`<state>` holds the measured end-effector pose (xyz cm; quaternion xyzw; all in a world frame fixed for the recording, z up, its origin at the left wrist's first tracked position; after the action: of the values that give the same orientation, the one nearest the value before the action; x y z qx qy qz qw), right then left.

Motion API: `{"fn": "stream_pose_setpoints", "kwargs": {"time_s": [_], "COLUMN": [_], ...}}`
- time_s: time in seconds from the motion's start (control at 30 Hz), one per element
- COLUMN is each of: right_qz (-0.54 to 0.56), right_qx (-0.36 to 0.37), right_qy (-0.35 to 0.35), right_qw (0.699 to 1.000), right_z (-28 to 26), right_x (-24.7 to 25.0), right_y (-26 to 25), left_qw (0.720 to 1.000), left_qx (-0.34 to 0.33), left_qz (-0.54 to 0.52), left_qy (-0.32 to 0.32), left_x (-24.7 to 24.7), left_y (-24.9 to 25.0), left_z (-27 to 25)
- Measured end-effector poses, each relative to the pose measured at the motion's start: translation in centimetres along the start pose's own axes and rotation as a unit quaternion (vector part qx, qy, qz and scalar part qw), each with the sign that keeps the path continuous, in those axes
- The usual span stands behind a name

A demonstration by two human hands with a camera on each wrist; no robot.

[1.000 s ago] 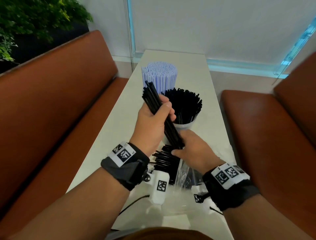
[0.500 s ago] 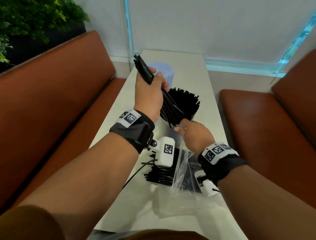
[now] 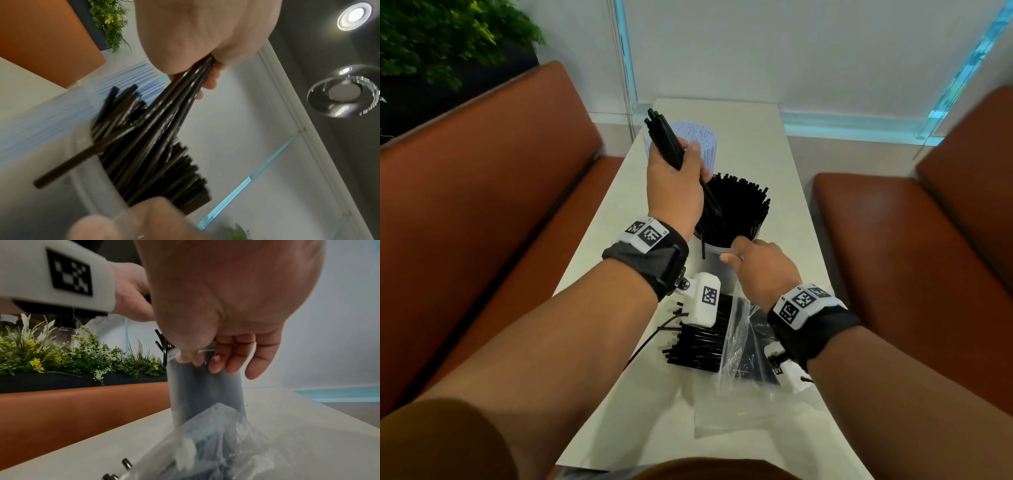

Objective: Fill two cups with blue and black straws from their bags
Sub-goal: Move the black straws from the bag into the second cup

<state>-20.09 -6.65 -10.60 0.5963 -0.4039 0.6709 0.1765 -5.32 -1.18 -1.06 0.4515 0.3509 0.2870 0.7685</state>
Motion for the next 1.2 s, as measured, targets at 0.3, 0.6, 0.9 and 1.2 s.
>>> {"fn": "stream_pose_setpoints", "kwargs": {"time_s": [0.3, 0.6, 0.9, 1.2], "right_qz": [-0.004, -0.004, 0.004, -0.007], "right_qx": [0.007, 0.005, 0.004, 0.018], "right_qy": [0.004, 0.014, 0.016, 0.037], "right_qw": [1.0, 1.0, 1.0, 0.999], "right_z": [-0.5, -0.6, -0.5, -0.4], "right_x": [0.5, 0.4, 0.2, -0.4], "right_y": [-0.4, -0.4, -0.3, 0.0], "left_qw": [0.998, 0.963, 0.913, 0.764], "left_qx": [-0.041, -0.012, -0.016, -0.209], "left_qz": [-0.039, 0.245, 0.356, 0.5], "left_qy": [0.023, -0.112, -0.199, -0.35], "left_x": [-2.1, 0.6, 1.0, 0.6], "left_y": [1.6, -2.5, -2.7, -2.4], "left_z": [1.9, -0.5, -1.8, -2.4]}}
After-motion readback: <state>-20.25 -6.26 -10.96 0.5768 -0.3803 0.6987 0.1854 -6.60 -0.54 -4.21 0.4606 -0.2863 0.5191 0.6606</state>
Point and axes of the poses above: each hand's wrist, its own z-axis towards the middle knuckle, its own x-axis out of the back of the hand, y = z × x, the point moved 1 cm from there along z, towards the middle knuckle, and after that the axes turned 2 degrees about -x, right-handed, at the moved point
